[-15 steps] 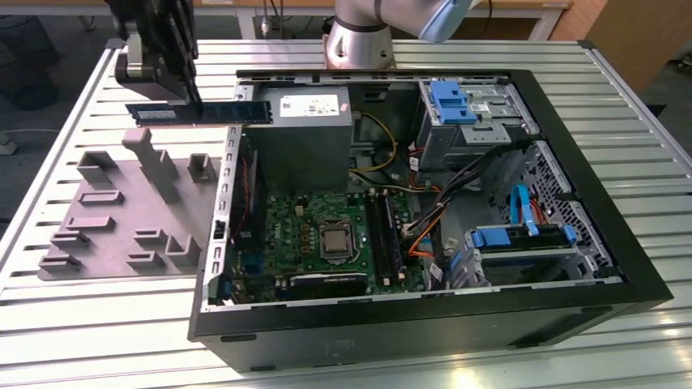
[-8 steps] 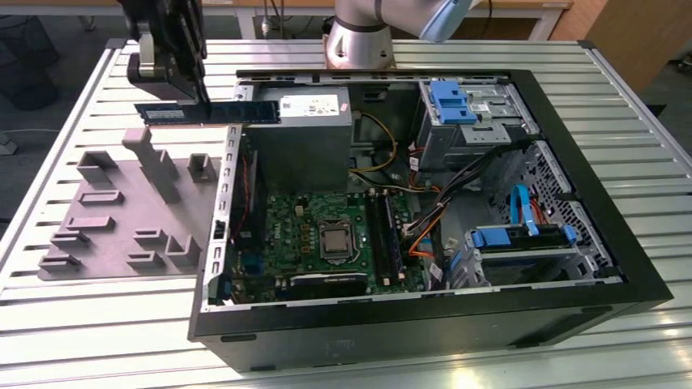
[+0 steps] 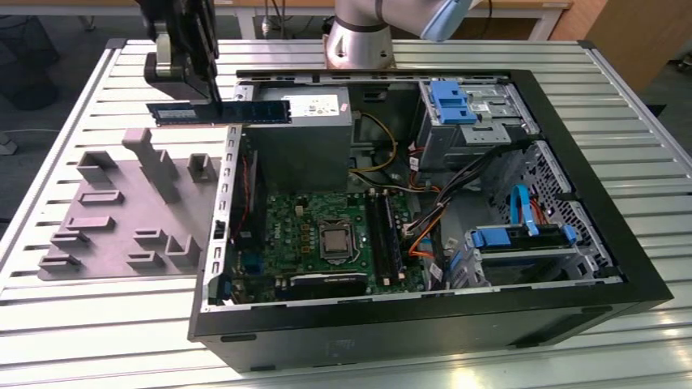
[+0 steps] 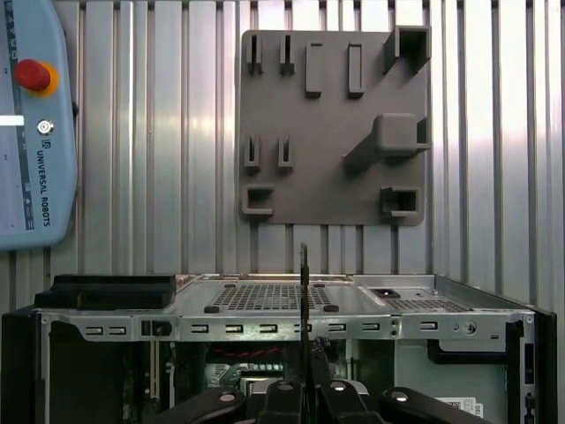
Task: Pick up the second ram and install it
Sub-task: 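Pick up the second ram and move it above second insertion slot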
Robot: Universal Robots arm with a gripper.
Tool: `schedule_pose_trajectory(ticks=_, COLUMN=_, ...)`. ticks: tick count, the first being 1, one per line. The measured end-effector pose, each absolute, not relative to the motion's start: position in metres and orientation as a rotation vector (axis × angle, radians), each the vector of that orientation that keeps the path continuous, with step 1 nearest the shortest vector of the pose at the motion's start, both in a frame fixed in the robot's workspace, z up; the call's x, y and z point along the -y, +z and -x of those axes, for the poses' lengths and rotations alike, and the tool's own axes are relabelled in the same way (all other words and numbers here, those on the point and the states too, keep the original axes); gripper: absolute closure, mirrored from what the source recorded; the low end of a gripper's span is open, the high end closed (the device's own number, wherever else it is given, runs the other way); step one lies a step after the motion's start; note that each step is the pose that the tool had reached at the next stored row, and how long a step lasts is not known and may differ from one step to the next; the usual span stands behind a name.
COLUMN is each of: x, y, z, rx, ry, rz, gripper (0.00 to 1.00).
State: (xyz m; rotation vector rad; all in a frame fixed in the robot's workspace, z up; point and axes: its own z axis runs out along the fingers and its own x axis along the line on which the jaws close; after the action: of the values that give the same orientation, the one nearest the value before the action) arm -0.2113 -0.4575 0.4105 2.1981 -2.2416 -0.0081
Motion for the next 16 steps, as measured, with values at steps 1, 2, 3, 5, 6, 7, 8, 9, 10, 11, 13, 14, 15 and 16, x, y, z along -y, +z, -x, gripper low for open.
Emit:
schedule_pose_trajectory(ticks=1, x=0.457, y=0.41, z=0.21, rx=2.242, ry=-0.008, rz=-2.198, gripper=0.86)
schedule_pose_trajectory(ticks=2, x=0.457, y=0.41, z=0.209, rx=2.242, ry=-0.008, rz=-2.198, gripper=0.86)
schedule_pose_trajectory(ticks=3, x=0.457, y=0.41, z=0.208, rx=2.242, ry=-0.008, rz=-2.198, gripper=0.86)
schedule_pose_trajectory(ticks=5, x=0.457, y=0.41, z=0.206, rx=2.242, ry=-0.008, rz=-2.198, gripper=0.86)
schedule_pose_trajectory(ticks=6, x=0.457, y=0.41, z=0.205, rx=2.242, ry=-0.008, rz=-2.198, gripper=0.86)
schedule_pose_trajectory(ticks=7, x=0.457, y=0.41, z=0.204, rx=2.242, ry=-0.008, rz=-2.198, gripper=0.86)
schedule_pose_trajectory(ticks=8, x=0.457, y=0.41, z=0.203, rx=2.242, ry=-0.008, rz=-2.198, gripper=0.86)
schedule_pose_trajectory(ticks=9, x=0.457, y=0.41, z=0.202, rx=2.242, ry=-0.008, rz=-2.198, gripper=0.86)
schedule_pose_trajectory(ticks=10, x=0.457, y=0.41, z=0.2, rx=2.242, ry=-0.008, rz=-2.198, gripper=0.86)
schedule_pose_trajectory(ticks=11, x=0.457, y=0.41, z=0.199, rx=2.242, ry=-0.008, rz=-2.198, gripper=0.86)
schedule_pose_trajectory(ticks=13, x=0.457, y=0.41, z=0.196, rx=2.242, ry=-0.008, rz=-2.198, gripper=0.86)
schedule_pose_trajectory(ticks=14, x=0.457, y=0.41, z=0.195, rx=2.242, ry=-0.008, rz=-2.198, gripper=0.86)
schedule_pose_trajectory(ticks=15, x=0.457, y=0.41, z=0.193, rx=2.242, ry=-0.008, rz=-2.198, gripper=0.86)
schedule_pose_trajectory(ticks=16, x=0.457, y=0.41, z=0.191, rx=2.242, ry=-0.008, rz=-2.198, gripper=0.86)
